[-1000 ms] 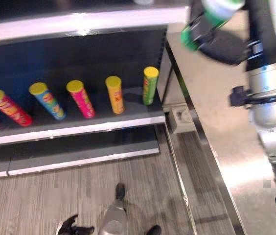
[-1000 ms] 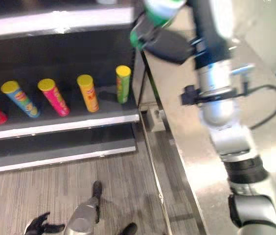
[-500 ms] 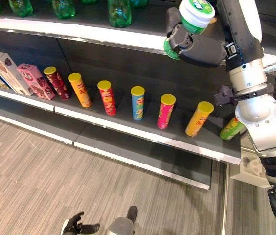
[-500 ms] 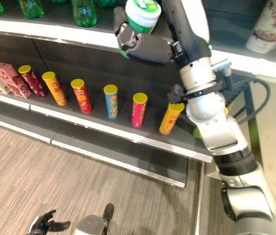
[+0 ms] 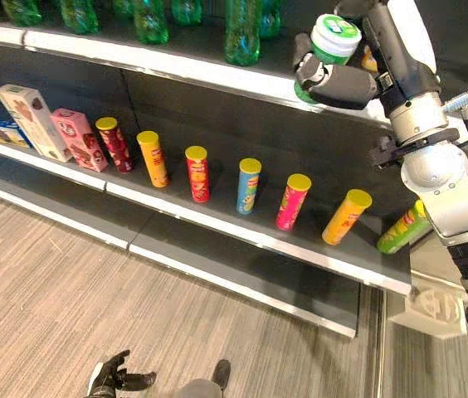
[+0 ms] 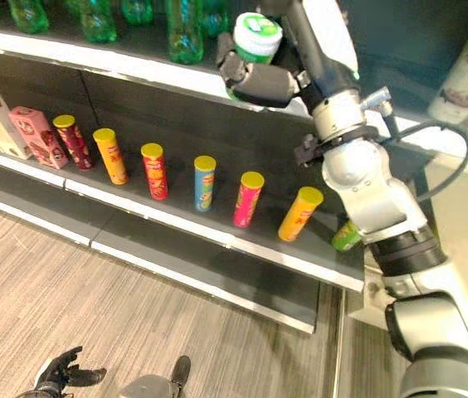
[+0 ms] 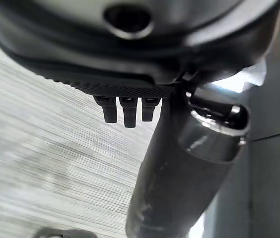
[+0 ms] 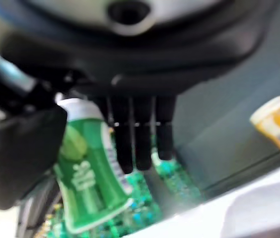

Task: Put the goods on the table back onto the shelves and tidy them up.

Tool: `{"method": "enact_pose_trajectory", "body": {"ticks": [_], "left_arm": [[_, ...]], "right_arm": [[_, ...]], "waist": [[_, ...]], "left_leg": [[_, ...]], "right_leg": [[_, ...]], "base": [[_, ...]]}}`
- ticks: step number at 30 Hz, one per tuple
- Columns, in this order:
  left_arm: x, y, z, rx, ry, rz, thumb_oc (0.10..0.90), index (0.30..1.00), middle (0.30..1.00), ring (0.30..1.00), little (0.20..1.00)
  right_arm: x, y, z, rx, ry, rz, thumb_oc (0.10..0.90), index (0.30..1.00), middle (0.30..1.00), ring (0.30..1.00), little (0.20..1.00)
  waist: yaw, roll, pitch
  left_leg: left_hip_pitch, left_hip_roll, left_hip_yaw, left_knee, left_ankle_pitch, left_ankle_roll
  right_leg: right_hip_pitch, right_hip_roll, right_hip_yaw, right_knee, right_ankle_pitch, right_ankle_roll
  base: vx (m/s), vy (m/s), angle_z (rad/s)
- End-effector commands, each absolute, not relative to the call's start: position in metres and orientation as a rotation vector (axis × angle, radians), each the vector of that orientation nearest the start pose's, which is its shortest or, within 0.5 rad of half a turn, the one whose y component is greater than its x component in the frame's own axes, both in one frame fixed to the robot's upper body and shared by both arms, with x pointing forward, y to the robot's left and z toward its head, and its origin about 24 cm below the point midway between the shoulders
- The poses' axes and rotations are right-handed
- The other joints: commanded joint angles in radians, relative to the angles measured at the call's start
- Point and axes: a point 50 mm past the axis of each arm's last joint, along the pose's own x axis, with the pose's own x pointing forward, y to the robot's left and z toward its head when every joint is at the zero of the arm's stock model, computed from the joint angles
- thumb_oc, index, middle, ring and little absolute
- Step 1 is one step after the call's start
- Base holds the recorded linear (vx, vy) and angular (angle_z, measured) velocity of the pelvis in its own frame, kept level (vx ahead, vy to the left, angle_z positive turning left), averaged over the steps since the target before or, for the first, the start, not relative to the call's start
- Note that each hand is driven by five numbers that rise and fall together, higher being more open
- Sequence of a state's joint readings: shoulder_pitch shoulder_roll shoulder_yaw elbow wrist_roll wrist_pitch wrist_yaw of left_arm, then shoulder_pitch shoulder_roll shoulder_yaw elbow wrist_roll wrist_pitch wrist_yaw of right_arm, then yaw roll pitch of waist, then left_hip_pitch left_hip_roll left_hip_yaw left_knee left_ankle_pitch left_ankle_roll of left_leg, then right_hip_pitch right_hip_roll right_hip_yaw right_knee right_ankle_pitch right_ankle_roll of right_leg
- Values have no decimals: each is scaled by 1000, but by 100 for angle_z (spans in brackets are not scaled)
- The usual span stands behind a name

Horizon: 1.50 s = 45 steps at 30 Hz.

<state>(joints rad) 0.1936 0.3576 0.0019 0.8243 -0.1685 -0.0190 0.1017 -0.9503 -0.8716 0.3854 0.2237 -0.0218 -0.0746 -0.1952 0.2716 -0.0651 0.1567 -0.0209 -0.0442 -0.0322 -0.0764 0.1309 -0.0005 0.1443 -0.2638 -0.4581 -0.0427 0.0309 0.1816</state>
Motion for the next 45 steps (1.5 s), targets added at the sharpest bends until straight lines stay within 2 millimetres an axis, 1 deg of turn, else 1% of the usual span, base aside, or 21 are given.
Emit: {"method": "enact_pose_trajectory", "body": {"ticks": [1, 4, 8, 9, 10, 13, 18, 21, 26, 32, 37, 45], "left_arm": [[88, 289, -125, 257, 978, 345, 800, 900, 900, 900, 900], [84, 285, -129, 246, 997, 350, 800, 900, 900, 900, 900], [79, 283, -132, 239, 1020, 357, 800, 900, 900, 900, 900], [78, 284, -132, 237, 1027, 367, 800, 900, 900, 900, 900], [78, 284, -132, 238, 1027, 367, 800, 900, 900, 900, 900], [76, 286, -133, 216, 1031, 390, 800, 900, 900, 900, 900], [78, 285, -132, 203, 1023, 393, 800, 900, 900, 900, 900], [84, 283, -129, 190, 982, 387, 800, 900, 900, 900, 900], [86, 282, -128, 176, 969, 390, 800, 900, 900, 900, 900], [83, 280, -129, 168, 979, 386, 800, 900, 900, 900, 900], [86, 280, -129, 165, 967, 387, 800, 900, 900, 900, 900], [83, 280, -130, 167, 980, 391, 800, 900, 900, 900, 900]], "right_arm": [[332, -194, 368, -962, -927, -197, 400, 300, 300, 300, 300], [334, -207, 366, -972, -894, -263, 400, 300, 300, 300, 300], [331, -223, 365, -989, -877, -341, 400, 300, 300, 300, 300], [330, -230, 364, -1010, -865, -370, 400, 300, 300, 300, 300], [329, -231, 364, -1010, -864, -372, 400, 300, 300, 300, 300], [330, -244, 359, -1062, -822, -432, 400, 300, 300, 300, 300], [337, -249, 352, -1108, -771, -453, 400, 300, 300, 300, 300], [339, -250, 353, -1170, -753, -472, 400, 300, 300, 300, 300], [343, -250, 354, -1224, -738, -498, 400, 300, 300, 300, 300], [351, -255, 348, -1241, -676, -517, 400, 300, 300, 300, 300], [362, -267, 350, -1239, -588, -575, 400, 300, 300, 300, 300], [361, -265, 349, -1238, -600, -565, 400, 300, 300, 300, 300]], "waist": [[33, 6, -69], [31, -12, -64], [29, -26, -60], [26, -32, -61], [27, -33, -60], [30, -51, -55], [35, -51, -53], [38, -46, -54], [29, -35, -56], [25, -38, -57], [36, -46, -54], [37, -44, -53]], "left_leg": [[49, 94, 32, 7, -144, -86], [49, 102, 8, 7, -143, -90], [42, 103, -6, 8, -144, -91], [52, 114, -9, 2, -164, -101], [52, 114, -10, 2, -164, -101], [46, 115, -12, 2, -166, -101], [41, 111, -9, 1, -167, -100], [38, 106, -9, 0, -168, -100], [38, 99, -7, 0, -172, -94], [45, 96, -1, 0, -180, -90], [43, 94, -8, -1, -180, -90], [40, 88, -16, -1, -182, -88]], "right_leg": [[-2, 48, -61, -10, -42, -8], [8, 59, -89, -8, -54, -14], [12, 62, -114, -5, -60, -16], [22, 74, -107, -6, -82, -13], [22, 74, -107, -6, -82, -13], [18, 72, -121, -5, -80, -12], [19, 66, -130, -6, -77, -11], [20, 62, -135, -6, -73, -8], [20, 54, -135, -2, -69, -5], [23, 48, -128, -2, -63, -1], [22, 48, -132, -3, -56, 3], [25, 41, -143, 3, -55, 5]], "base": [[39, -50, -6], [44, -55, -3], [47, -30, 21], [100, -57, 20], [99, -59, 13], [18, -8, 3], [0, 0, 0], [0, 0, 0], [0, 0, 0], [0, 0, 0], [0, 0, 0], [2, 5, 4]]}}
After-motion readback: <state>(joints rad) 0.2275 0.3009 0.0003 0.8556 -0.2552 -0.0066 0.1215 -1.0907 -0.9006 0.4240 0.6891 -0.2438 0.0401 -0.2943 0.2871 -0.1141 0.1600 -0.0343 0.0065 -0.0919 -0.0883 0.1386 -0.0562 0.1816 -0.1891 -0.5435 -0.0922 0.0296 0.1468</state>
